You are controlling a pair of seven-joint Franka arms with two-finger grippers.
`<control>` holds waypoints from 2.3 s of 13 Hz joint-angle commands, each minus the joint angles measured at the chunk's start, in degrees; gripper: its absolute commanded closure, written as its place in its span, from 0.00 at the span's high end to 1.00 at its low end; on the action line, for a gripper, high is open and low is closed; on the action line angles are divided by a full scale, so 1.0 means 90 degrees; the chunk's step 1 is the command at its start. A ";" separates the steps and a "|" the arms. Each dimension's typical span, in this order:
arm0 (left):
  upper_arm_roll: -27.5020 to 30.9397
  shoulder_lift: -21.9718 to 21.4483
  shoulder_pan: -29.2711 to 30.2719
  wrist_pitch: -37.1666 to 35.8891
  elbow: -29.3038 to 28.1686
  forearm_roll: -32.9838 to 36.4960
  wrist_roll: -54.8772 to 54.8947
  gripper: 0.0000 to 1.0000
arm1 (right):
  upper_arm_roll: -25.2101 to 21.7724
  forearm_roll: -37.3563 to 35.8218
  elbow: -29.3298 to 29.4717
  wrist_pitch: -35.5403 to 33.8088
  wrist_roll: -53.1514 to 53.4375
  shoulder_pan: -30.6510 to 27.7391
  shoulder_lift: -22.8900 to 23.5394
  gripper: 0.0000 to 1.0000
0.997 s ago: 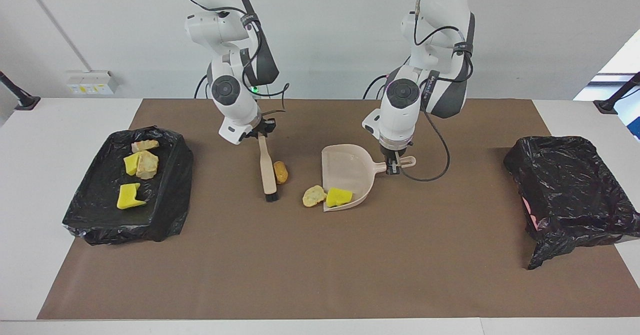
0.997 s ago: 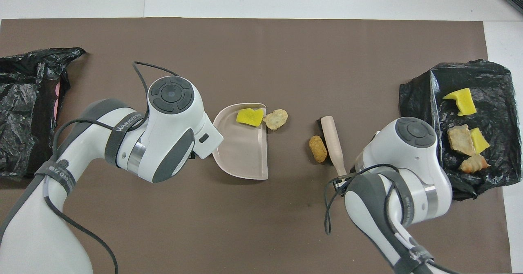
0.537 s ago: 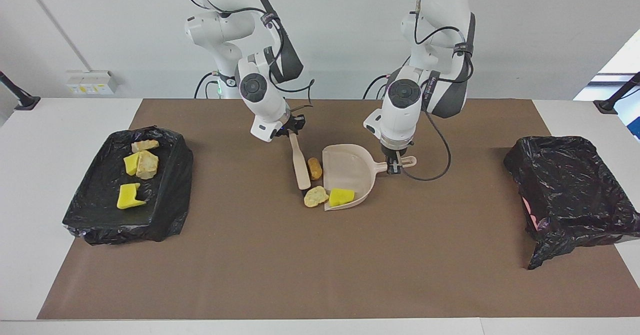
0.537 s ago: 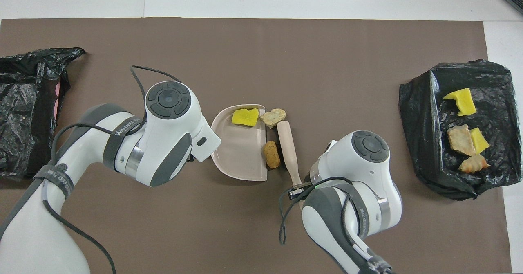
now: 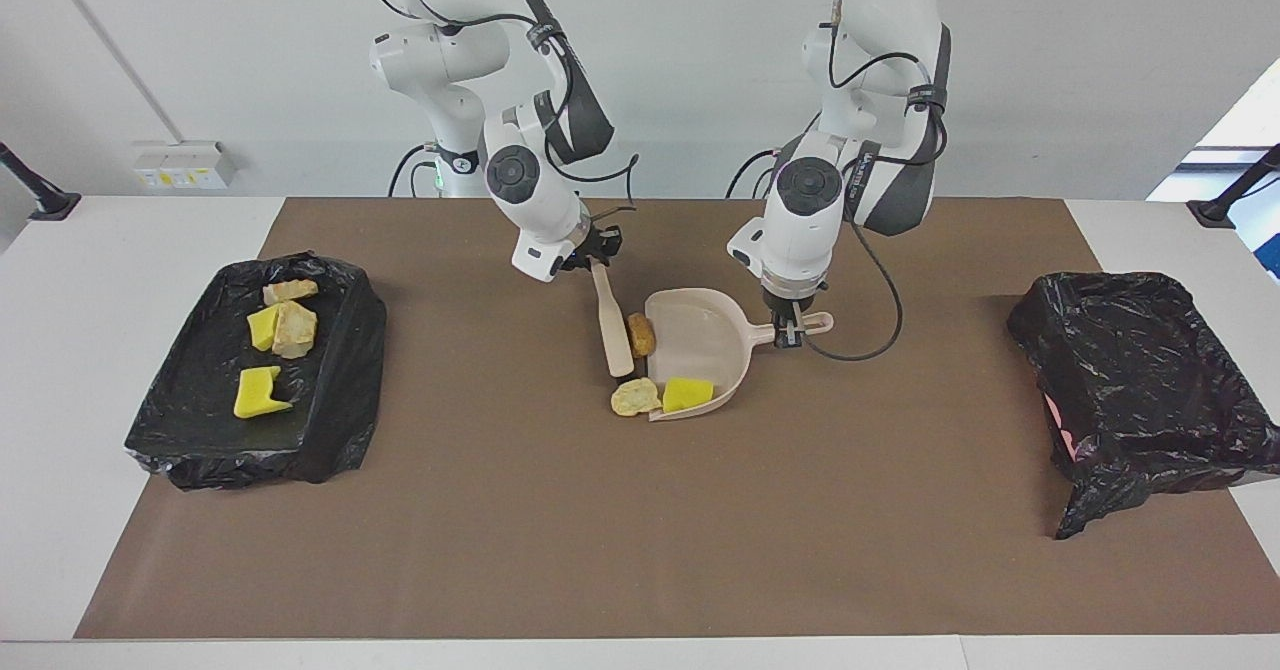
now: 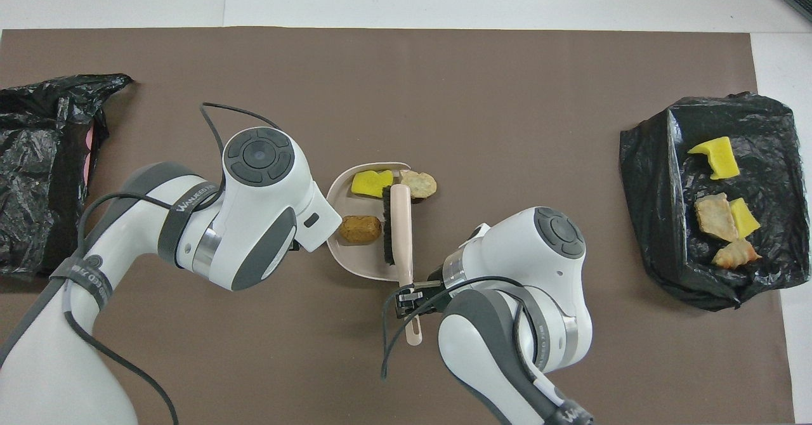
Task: Sweep and dump trash in bin
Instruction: 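Sweep the tan pieces into the dustpan with the right gripper's brush, then tilt the loaded dustpan up with the left gripper while the brush withdraws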
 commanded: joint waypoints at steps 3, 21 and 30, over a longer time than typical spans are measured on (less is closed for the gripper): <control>-0.0019 -0.0256 0.0157 0.0211 -0.0441 0.0092 -0.0033 0.00 | -0.0087 -0.2320 0.1150 -0.1617 0.0664 -0.0532 -0.0130 0.00; -0.0009 -0.0422 0.0411 0.0886 -0.0910 0.0101 0.0025 0.00 | -0.0047 -0.2500 0.1397 -0.1644 0.1669 0.0084 0.0019 0.00; -0.0019 -0.0685 0.1171 0.0789 -0.0744 0.0053 0.1127 0.00 | 0.0070 -0.2195 -0.0680 -0.1232 0.2734 0.0783 -0.1651 0.00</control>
